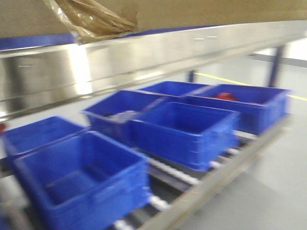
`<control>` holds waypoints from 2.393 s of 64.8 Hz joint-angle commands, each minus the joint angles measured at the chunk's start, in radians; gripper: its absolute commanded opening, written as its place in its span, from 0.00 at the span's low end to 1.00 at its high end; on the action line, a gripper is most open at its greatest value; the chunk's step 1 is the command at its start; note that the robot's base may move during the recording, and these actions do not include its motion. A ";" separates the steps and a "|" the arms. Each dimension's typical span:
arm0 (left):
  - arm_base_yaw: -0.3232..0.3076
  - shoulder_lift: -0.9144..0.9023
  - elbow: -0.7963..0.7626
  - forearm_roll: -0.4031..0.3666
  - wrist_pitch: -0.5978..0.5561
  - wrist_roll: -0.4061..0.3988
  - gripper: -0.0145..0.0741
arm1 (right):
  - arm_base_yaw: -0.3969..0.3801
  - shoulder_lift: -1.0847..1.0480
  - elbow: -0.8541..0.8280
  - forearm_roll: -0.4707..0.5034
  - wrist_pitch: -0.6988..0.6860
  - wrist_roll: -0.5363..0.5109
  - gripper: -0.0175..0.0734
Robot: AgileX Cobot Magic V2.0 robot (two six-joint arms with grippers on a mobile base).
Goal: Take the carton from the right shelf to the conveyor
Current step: 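Hold the carton with both grippers while the base drives away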
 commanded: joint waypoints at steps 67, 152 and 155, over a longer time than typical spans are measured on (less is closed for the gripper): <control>-0.012 -0.001 -0.007 -0.044 -0.052 0.013 0.15 | 0.010 -0.009 -0.006 0.059 -0.085 -0.012 0.12; -0.012 -0.001 -0.007 -0.044 -0.052 0.013 0.15 | 0.010 -0.009 -0.006 0.059 -0.085 -0.012 0.12; -0.012 -0.001 -0.007 -0.044 -0.052 0.013 0.15 | 0.010 -0.009 -0.006 0.059 -0.085 -0.012 0.12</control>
